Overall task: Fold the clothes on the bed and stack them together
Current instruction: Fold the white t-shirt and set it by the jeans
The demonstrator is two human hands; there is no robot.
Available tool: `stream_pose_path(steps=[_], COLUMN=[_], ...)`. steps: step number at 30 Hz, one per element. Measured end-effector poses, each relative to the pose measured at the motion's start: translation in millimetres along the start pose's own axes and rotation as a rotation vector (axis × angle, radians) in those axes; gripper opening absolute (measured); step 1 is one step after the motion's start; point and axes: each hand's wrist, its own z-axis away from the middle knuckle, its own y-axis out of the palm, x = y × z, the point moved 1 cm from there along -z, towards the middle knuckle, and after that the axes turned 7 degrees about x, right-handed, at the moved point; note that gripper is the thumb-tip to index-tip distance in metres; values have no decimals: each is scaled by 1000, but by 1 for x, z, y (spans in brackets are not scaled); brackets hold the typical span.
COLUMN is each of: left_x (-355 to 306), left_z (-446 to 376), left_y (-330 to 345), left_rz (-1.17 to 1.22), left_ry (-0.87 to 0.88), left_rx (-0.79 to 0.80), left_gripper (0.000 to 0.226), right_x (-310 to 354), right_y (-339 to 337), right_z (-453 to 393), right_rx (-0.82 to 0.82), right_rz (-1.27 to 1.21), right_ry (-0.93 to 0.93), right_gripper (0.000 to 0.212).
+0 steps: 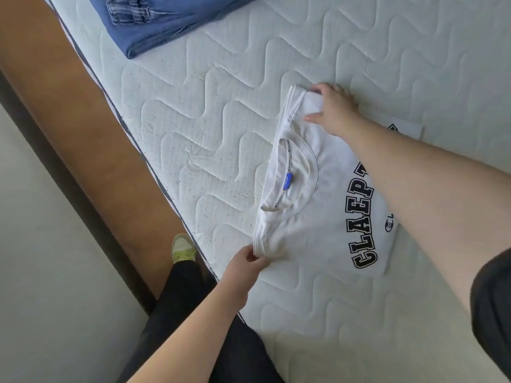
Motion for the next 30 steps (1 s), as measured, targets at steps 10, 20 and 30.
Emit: stream_pose_path(steps=[10,20,30], left_x=[30,2,-51], left_z=[-6,-7,29], left_y=[48,62,12], left_rz=[377,638,686], left_ry=[-22,83,347], left_rx=[-96,-90,6], left_gripper=[35,28,27], right_x=[-2,-10,-10], right_y=[-10,-37,-37], right_z=[-3,25,129], right_rx=[136,206,10], right_rz=[112,112,-162], right_ry=[-19,-65,-77], right_gripper=[64,52,34])
